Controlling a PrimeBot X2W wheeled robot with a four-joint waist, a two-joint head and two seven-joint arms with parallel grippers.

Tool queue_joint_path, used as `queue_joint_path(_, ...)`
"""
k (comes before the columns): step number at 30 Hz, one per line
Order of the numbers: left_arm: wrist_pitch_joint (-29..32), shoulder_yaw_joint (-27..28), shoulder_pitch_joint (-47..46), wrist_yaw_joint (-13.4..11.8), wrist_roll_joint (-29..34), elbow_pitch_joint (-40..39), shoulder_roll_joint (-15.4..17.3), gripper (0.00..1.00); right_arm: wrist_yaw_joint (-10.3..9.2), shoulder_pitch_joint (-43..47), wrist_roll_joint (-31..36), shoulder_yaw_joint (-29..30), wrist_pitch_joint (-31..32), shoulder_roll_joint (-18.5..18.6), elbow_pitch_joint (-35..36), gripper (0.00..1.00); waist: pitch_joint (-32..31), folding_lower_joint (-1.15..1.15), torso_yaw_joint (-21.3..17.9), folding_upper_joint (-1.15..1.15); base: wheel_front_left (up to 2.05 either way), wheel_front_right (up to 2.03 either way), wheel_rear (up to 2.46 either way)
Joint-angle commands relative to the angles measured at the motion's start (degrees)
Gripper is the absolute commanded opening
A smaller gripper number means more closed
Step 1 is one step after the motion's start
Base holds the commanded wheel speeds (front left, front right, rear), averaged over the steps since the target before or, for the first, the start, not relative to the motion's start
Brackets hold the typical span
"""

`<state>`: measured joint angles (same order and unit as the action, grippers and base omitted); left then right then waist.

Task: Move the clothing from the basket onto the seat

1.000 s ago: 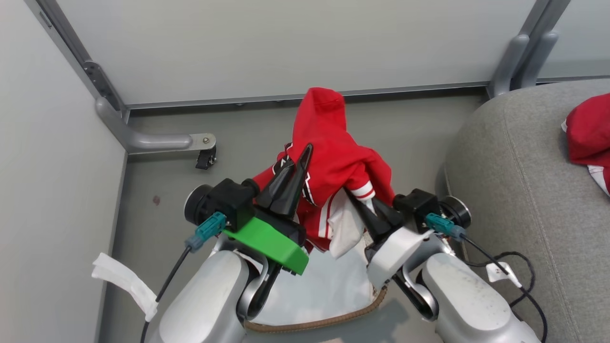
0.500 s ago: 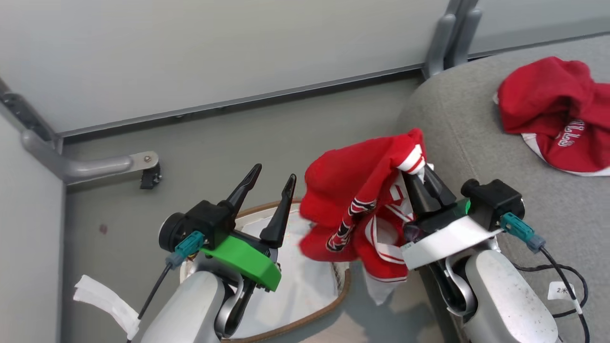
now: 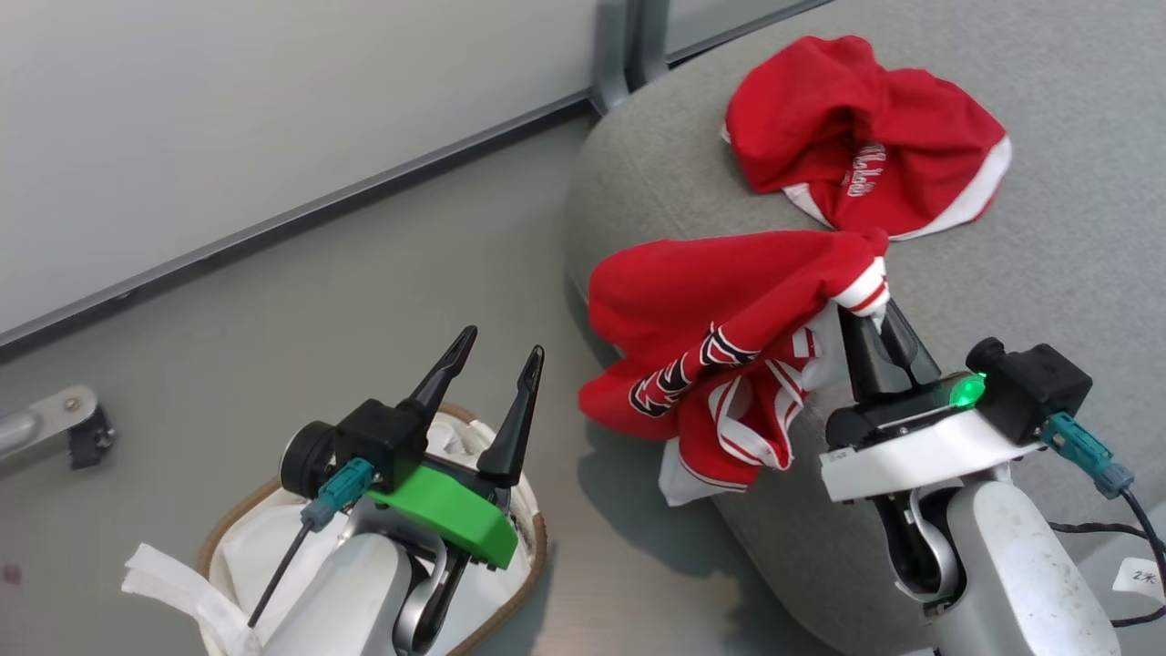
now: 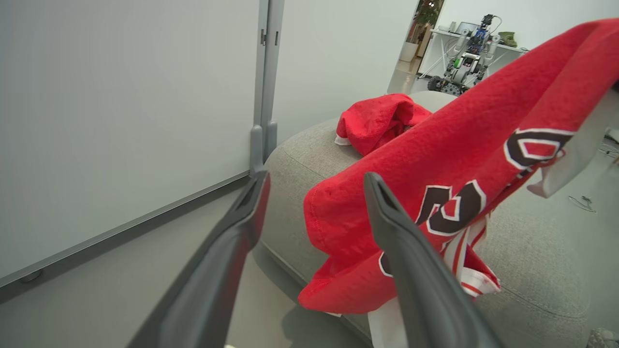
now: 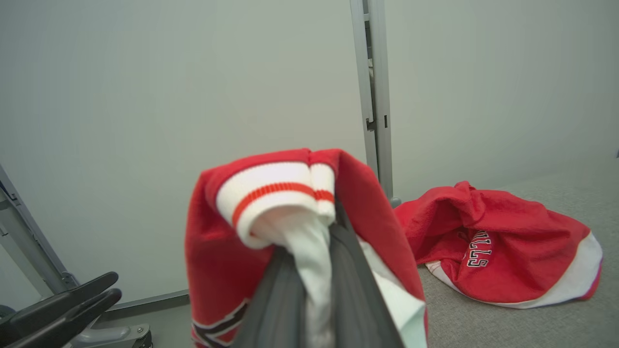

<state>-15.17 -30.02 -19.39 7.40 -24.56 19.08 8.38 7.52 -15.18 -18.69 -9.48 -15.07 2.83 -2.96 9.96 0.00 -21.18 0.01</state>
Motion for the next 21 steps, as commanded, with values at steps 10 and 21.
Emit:
queue_joint_path(10,0.04,-5.2,-3.02,0.18,-1.35,1.35,1.22,1.0,-0.06,0.23,2.17,8.07,-0.15,0.08,4.61,0.0,4.62,0.0,-9.5,-0.01,0.0,0.0,0.0)
queue_joint_path(21,0.04,-7.63,-5.07,0.18,-1.89,0.91,4.28,1.0,-0.06,-19.28,12.72,12.26,-0.15,6.36,4.76,0.0,9.72,0.0,-9.6,-0.01,0.0,0.0,0.0)
